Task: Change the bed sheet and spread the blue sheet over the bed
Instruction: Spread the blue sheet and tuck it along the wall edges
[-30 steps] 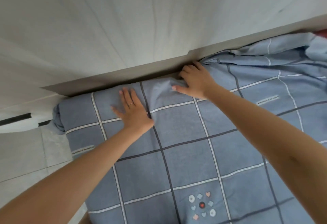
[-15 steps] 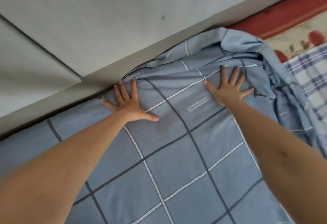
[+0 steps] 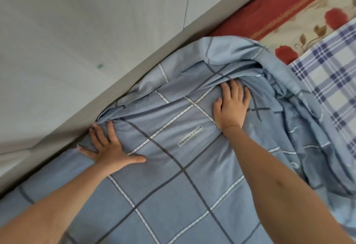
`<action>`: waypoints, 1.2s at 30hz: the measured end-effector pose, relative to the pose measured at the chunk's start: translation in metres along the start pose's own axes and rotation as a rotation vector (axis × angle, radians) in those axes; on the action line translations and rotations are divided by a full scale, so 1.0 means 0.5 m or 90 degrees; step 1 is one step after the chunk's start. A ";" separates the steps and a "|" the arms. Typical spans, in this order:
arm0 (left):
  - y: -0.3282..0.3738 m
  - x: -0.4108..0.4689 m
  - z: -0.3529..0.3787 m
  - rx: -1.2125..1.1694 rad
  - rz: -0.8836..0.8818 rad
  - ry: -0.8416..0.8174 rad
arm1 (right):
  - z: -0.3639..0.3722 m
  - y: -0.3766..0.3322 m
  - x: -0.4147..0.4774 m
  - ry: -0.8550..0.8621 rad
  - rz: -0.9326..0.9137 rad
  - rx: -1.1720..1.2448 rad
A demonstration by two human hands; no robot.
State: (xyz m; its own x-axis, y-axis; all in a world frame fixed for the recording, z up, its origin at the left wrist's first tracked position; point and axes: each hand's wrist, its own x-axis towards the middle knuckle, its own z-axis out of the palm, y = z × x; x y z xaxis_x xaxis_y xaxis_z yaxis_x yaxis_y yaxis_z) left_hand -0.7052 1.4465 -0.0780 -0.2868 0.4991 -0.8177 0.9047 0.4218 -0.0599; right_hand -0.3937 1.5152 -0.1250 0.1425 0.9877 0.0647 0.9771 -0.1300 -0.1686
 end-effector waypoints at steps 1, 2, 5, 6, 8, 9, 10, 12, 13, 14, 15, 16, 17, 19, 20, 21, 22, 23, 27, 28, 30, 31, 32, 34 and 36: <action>0.001 0.000 0.001 0.002 -0.005 -0.004 | 0.000 0.001 -0.001 -0.001 0.001 -0.001; 0.005 0.003 -0.004 0.009 -0.009 -0.005 | -0.003 0.004 0.002 -0.006 0.008 -0.002; 0.007 0.001 -0.010 0.032 -0.038 -0.027 | -0.004 0.005 -0.002 -0.018 -0.002 -0.003; 0.014 0.005 -0.013 0.039 -0.048 -0.039 | -0.003 0.008 0.006 -0.026 -0.006 -0.003; 0.017 0.008 -0.017 0.064 -0.069 -0.048 | -0.002 0.008 0.007 -0.024 -0.003 -0.004; 0.024 0.008 -0.021 0.083 -0.083 -0.049 | -0.002 0.009 0.009 -0.024 -0.003 -0.005; 0.033 0.011 -0.027 0.102 -0.096 -0.041 | -0.003 0.010 0.012 -0.026 0.000 -0.005; 0.058 0.002 -0.021 0.120 -0.103 -0.001 | -0.002 0.009 0.012 -0.027 -0.003 -0.005; 0.072 -0.008 -0.015 0.128 -0.091 0.022 | -0.002 0.011 0.011 -0.028 -0.002 -0.004; 0.085 -0.018 -0.005 0.143 -0.076 0.043 | -0.001 0.012 0.008 -0.031 -0.002 -0.002; 0.097 -0.023 -0.002 0.158 -0.069 0.061 | 0.000 0.013 0.007 -0.033 -0.004 -0.001; 0.101 -0.026 0.002 0.171 -0.072 0.069 | 0.000 0.012 0.003 -0.033 -0.005 0.000; 0.107 -0.022 -0.005 0.178 -0.072 0.074 | -0.001 0.011 0.008 -0.021 -0.006 0.001; 0.105 -0.016 -0.018 0.171 -0.067 0.047 | -0.001 0.010 0.011 -0.020 -0.001 0.004; 0.101 -0.015 -0.024 0.160 -0.061 0.040 | -0.002 0.009 0.014 -0.023 -0.002 0.004; 0.098 -0.018 -0.031 0.144 -0.058 0.032 | -0.003 0.008 0.013 -0.030 -0.002 0.000; 0.097 -0.020 -0.036 0.124 -0.054 0.025 | -0.004 0.007 0.012 -0.040 0.001 -0.004; 0.100 -0.027 -0.048 0.090 -0.058 0.015 | -0.008 0.005 0.011 -0.049 0.005 -0.006; 0.123 -0.019 -0.051 -0.105 -0.050 0.012 | -0.018 0.002 0.015 -0.084 0.005 -0.002; 0.140 -0.023 -0.046 -0.141 -0.031 0.017 | -0.019 0.000 0.016 -0.088 0.008 0.000; 0.193 -0.071 -0.021 -0.168 0.018 -0.021 | -0.031 0.010 0.020 -0.106 -0.001 0.022; 0.217 -0.083 -0.013 -0.153 0.045 -0.031 | -0.031 0.010 0.023 -0.117 -0.006 0.036; 0.238 -0.095 -0.006 -0.127 0.061 -0.043 | -0.033 0.011 0.025 -0.128 -0.006 0.053; 0.271 -0.114 -0.007 -0.110 0.063 -0.063 | -0.045 0.013 0.026 -0.171 -0.013 0.072; 0.280 -0.100 -0.014 -0.075 0.049 -0.077 | -0.057 0.009 0.029 -0.228 -0.012 0.088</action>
State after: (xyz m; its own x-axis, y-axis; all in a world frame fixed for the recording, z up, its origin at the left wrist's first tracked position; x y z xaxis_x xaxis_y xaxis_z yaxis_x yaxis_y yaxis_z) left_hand -0.5667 1.4858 -0.0416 -0.1712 0.4416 -0.8807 0.8774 0.4750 0.0676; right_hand -0.3826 1.5262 -0.0966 0.0366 0.9609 -0.2745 0.9450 -0.1226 -0.3032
